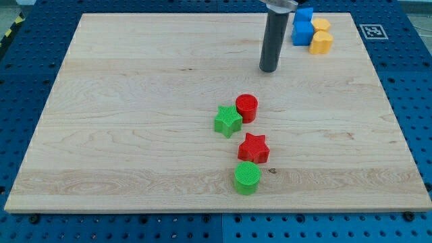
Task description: Touch the top side of the red circle
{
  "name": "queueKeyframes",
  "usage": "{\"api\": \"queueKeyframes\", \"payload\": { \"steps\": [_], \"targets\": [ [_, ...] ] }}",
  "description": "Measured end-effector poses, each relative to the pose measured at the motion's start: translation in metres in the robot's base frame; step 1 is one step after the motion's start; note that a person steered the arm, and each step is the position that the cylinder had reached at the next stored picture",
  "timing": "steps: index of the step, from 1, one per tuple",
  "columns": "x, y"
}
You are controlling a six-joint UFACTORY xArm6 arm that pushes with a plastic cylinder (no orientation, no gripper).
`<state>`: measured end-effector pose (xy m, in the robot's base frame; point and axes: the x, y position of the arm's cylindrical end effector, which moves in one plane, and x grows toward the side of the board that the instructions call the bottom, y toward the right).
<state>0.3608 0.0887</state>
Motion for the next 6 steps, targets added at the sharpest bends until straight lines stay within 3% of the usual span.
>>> {"api": "queueKeyframes", "payload": {
  "steps": [4, 6],
  "targets": [
    [0.046, -0.063],
    [0.083, -0.065]
  ]
}}
